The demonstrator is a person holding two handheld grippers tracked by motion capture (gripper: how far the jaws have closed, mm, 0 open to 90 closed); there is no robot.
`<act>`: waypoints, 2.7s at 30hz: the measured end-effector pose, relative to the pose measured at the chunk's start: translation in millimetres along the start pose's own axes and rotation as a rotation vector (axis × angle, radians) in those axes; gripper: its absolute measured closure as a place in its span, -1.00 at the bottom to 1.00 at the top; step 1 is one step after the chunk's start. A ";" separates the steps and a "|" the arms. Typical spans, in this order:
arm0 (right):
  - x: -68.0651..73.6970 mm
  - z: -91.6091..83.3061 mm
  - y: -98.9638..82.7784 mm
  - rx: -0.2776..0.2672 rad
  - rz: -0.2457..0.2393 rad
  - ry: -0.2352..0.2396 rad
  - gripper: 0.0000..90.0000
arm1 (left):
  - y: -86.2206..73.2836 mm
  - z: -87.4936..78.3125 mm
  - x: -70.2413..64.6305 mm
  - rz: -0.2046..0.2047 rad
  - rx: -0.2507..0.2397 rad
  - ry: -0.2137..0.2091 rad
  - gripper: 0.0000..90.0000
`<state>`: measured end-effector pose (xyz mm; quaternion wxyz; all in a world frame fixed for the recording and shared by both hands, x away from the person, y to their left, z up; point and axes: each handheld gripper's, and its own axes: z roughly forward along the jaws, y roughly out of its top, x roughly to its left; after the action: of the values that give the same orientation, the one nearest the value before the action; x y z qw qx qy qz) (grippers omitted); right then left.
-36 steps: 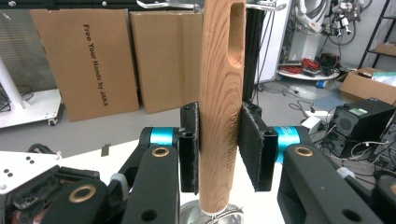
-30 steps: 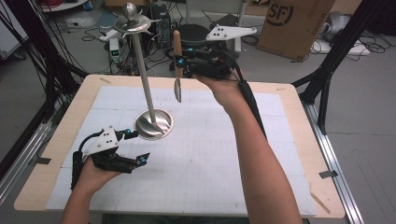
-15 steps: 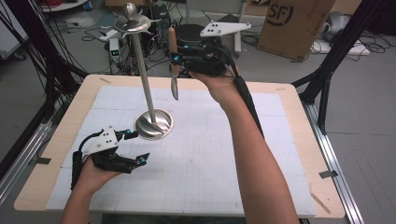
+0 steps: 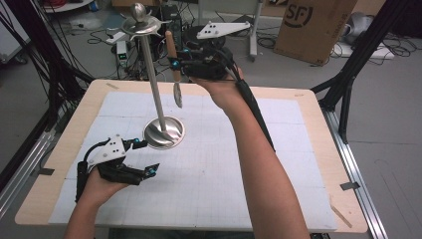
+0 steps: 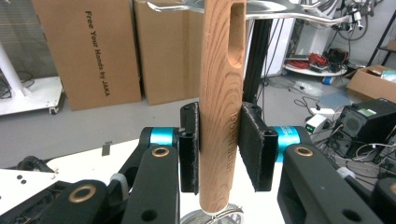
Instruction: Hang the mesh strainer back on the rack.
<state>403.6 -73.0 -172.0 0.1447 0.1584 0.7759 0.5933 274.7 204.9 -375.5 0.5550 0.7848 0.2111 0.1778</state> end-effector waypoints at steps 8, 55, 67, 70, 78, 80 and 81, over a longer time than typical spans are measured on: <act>-1.0 6.0 2.1 0.012 0.009 -0.023 0.56 | -0.1 -2.5 1.2 -0.005 -0.008 -0.001 -0.61; -27.4 34.1 3.4 0.055 0.060 -0.143 0.56 | -1.3 -3.8 2.5 -0.009 -0.011 -0.004 -0.61; -25.2 37.8 5.2 0.059 0.067 -0.145 0.32 | -1.8 -4.1 2.4 -0.013 -0.013 -0.006 -0.61; -25.0 33.4 4.8 0.058 0.069 -0.143 0.30 | -1.8 -4.2 2.4 -0.010 -0.010 -0.007 -0.61; -21.7 12.4 -8.5 0.019 0.087 -0.136 0.18 | -2.3 -4.8 2.7 -0.015 -0.013 0.000 -0.61; -23.5 6.4 -12.2 0.014 0.089 -0.137 0.13 | -2.2 -4.3 2.3 -0.012 -0.011 0.000 -0.61; -23.3 2.9 -13.3 0.013 0.099 -0.140 0.09 | -2.2 -3.9 2.4 -0.012 -0.011 0.001 -0.61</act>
<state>425.0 -83.4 -184.8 0.1680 0.2384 0.7590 0.5822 274.4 209.9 -376.2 0.5602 0.7803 0.2151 0.1759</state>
